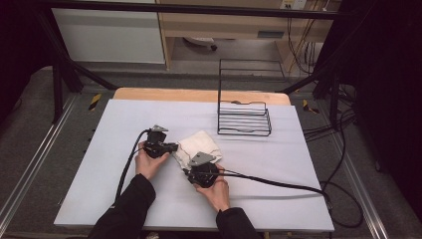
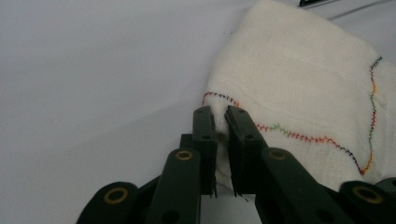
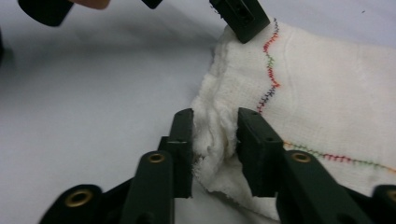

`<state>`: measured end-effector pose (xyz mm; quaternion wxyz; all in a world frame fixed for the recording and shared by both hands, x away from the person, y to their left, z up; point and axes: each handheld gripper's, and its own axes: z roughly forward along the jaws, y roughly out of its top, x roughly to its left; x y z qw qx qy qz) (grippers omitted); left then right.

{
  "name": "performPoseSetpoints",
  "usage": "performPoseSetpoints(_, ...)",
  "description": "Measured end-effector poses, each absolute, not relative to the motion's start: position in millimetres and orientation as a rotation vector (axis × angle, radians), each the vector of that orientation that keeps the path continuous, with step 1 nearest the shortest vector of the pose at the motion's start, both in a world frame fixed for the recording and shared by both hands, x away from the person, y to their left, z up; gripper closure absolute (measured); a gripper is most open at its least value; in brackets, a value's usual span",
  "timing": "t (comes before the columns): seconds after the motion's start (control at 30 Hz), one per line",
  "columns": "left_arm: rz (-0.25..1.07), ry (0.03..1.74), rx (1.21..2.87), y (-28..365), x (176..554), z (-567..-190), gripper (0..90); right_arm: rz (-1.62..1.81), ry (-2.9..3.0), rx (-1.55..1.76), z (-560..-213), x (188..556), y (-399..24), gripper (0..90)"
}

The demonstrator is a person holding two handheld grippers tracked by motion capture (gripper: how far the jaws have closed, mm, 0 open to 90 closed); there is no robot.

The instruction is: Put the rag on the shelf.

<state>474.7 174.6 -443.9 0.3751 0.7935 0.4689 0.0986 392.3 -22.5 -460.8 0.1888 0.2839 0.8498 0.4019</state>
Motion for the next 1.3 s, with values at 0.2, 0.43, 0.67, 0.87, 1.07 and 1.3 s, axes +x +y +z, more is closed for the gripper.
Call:
performPoseSetpoints(0.2,0.250,1.204,2.028,174.6,474.4,-443.6,82.1,1.040,2.375,0.771,-459.0,391.3,-18.2,81.5)
performPoseSetpoints(0.43,0.236,1.188,2.019,178.2,470.0,-437.4,82.3,1.065,2.402,0.825,-452.2,394.3,-23.7,84.8)
performPoseSetpoints(0.67,0.191,1.143,2.039,180.3,444.6,-428.1,82.3,1.091,2.509,0.780,-440.8,384.8,-49.7,85.0)
performPoseSetpoints(0.87,0.199,1.169,2.063,180.4,414.4,-431.0,82.4,1.144,2.568,0.734,-444.7,377.3,-59.5,84.3)
performPoseSetpoints(1.07,0.206,1.216,2.082,185.1,393.9,-431.3,82.2,1.180,2.592,0.752,-447.5,377.5,-59.6,80.5)
performPoseSetpoints(1.3,0.228,1.175,2.094,189.3,383.4,-432.3,74.6,1.211,2.545,0.840,-439.3,374.4,-70.1,52.1)
